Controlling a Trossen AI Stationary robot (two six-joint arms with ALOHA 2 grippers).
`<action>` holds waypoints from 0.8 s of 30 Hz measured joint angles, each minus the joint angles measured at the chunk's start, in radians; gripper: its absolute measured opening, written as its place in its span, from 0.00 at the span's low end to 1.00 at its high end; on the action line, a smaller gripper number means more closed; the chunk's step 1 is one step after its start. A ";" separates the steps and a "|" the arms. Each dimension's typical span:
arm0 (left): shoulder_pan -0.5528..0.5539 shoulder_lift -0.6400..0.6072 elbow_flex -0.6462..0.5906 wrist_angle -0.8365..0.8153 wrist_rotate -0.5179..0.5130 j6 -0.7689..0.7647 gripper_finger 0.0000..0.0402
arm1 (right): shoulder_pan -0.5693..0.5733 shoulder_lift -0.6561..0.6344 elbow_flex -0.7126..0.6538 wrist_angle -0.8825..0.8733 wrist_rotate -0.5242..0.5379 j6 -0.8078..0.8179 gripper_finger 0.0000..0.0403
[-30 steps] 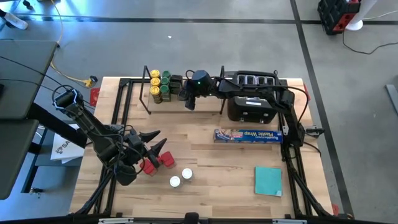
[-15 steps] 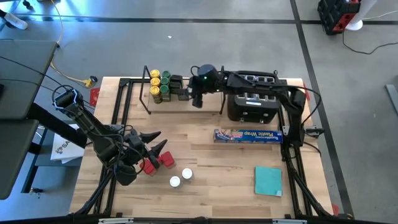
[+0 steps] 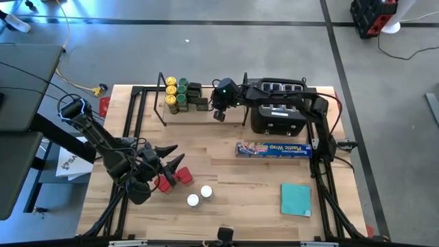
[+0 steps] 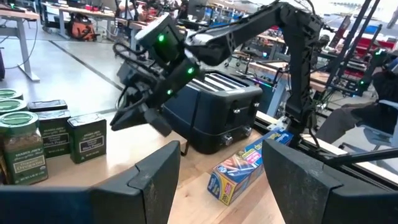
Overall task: Shelf spices
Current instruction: Put the green seasoning can on the shelf aligned with the other green seasoning cans
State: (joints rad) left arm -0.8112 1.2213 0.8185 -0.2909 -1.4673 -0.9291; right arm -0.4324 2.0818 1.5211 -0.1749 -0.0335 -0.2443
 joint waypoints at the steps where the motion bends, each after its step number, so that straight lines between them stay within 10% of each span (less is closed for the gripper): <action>1: 0.000 0.000 0.000 0.000 0.000 0.000 0.55 | 0.000 0.011 0.000 0.013 0.000 0.005 0.10; 24: 0.000 0.000 0.000 0.005 0.002 -0.009 0.55 | 0.014 0.051 0.000 0.202 -0.045 0.109 0.00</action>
State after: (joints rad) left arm -0.8116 1.2209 0.8185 -0.2860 -1.4658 -0.9379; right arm -0.4181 2.1329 1.5208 0.0272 -0.0788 -0.1352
